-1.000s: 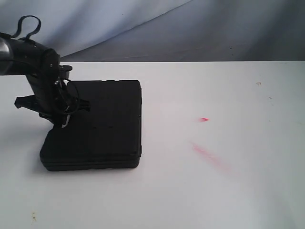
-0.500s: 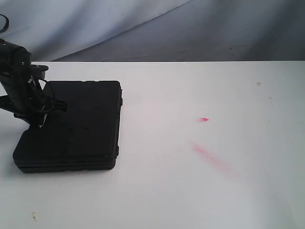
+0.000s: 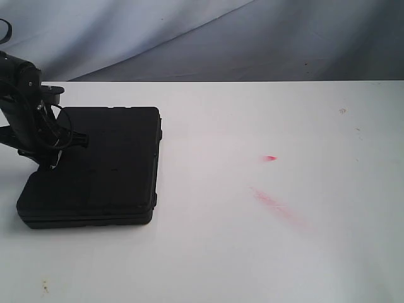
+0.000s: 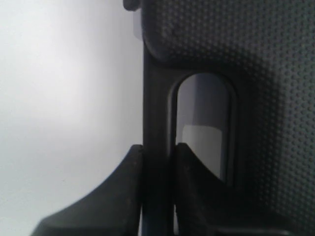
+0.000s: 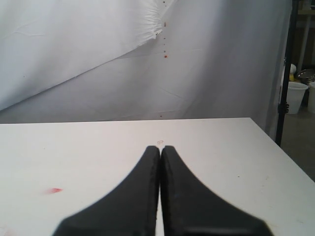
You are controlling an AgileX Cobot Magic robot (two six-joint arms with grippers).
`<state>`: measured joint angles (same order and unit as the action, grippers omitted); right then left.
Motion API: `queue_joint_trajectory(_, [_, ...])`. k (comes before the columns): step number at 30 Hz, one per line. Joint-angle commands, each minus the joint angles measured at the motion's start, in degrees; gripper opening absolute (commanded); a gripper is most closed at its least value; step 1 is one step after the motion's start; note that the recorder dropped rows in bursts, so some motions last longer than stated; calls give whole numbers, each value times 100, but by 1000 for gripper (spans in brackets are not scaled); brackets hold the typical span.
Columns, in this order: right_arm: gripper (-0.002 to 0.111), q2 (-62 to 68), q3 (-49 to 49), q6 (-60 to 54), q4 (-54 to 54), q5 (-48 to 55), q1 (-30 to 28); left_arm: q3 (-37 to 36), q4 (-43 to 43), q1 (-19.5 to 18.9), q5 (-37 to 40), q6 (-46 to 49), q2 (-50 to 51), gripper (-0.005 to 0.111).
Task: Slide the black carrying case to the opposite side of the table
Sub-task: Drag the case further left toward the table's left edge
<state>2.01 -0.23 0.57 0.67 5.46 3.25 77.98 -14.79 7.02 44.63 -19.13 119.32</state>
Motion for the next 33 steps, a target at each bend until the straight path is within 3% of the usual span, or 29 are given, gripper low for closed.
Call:
queue_joint_trajectory(1, [0, -40, 23, -11, -27, -5, -38, -3, -223, -41, -12, -3, -120, 0])
queue_joint_trajectory(33, [0, -40, 23, -11, -27, -5, -38, -3, -152, -212, 37, -11, -120, 0])
